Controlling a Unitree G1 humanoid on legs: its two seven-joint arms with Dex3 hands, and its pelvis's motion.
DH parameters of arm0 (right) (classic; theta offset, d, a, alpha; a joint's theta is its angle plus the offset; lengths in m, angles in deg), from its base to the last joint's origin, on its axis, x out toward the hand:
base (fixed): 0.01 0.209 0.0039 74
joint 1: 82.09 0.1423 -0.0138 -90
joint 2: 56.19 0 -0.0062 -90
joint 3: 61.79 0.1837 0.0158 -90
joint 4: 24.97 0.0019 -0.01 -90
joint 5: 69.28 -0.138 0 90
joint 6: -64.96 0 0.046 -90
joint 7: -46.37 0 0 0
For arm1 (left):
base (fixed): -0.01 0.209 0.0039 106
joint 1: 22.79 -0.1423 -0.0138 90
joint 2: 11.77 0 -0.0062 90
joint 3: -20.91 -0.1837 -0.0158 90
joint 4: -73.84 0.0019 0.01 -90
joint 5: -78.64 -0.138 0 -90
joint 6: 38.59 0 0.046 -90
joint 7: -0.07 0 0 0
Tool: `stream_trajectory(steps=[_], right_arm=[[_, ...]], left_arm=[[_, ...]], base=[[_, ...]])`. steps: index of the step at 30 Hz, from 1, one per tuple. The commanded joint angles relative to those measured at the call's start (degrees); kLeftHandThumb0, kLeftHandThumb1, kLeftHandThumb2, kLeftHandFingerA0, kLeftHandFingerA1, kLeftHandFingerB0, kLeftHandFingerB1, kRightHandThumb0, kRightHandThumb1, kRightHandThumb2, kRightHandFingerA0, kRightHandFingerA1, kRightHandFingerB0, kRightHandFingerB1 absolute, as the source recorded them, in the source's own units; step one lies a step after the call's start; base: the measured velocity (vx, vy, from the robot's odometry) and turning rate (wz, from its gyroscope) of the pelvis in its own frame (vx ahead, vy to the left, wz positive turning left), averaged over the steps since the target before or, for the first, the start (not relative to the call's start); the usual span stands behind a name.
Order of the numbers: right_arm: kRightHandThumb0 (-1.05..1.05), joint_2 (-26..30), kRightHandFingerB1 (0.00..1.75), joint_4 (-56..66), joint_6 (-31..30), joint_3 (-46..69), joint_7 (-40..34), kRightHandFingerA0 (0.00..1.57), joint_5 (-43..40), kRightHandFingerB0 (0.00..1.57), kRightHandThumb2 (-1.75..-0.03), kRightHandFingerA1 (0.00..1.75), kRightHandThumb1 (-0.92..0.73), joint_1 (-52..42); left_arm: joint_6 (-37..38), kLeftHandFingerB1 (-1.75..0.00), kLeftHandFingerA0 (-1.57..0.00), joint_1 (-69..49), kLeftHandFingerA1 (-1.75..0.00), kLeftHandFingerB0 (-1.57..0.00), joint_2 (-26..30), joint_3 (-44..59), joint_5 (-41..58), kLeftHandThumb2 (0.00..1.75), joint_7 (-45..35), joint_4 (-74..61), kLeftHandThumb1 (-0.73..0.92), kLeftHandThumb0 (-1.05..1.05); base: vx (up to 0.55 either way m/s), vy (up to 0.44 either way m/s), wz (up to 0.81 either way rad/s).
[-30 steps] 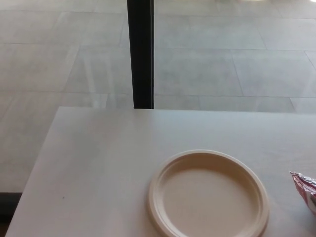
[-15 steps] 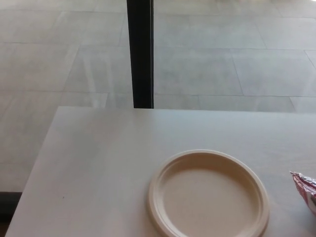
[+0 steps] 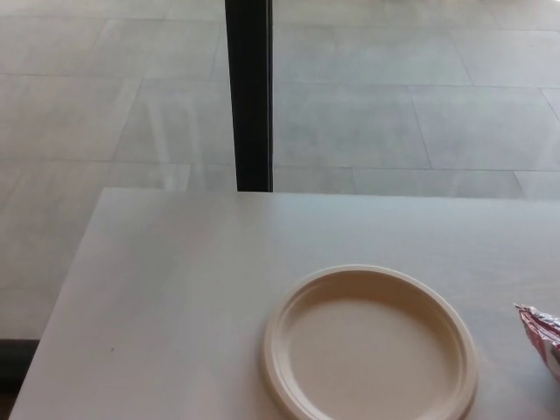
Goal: The robot uses its right hand to pick up a bag of sunflower seeds kept in the middle of the desk and tilts it over a plate kept next to it to pour out a few seeds and then puts the bag of seeds back on the desk
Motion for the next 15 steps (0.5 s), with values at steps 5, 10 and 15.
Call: stream_trajectory(steps=[5,10,15], right_arm=[[-0.49,1.9,0.25,1.3,-2.5,-3.2,0.6,0.0,6.2,0.0,-0.72,0.19,-0.3,1.9],[-0.35,1.6,0.24,-0.4,-3.5,-6.5,0.1,0.0,9.6,0.0,-0.58,0.18,-0.49,3.7],[-0.35,0.9,0.26,-0.8,-4.2,-8.8,-0.5,0.0,11.4,0.02,-0.56,0.21,-0.51,4.0]], left_arm=[[0.9,-0.51,-0.53,-0.2,-0.65,-0.4,1.0,-0.3,0.6,0.93,0.7,0.0,0.51,-0.7],[1.0,-0.38,-0.55,-0.4,-0.57,-0.49,1.0,-0.8,0.2,0.6,1.0,0.1,0.64,-0.68],[1.0,-0.39,-0.55,-1.5,-0.59,-0.49,0.7,0.0,1.2,0.6,0.0,-0.1,0.64,-0.66]], base=[[0.0,0.0,0.0],[0.0,0.0,0.0],[0.0,0.0,0.0]])
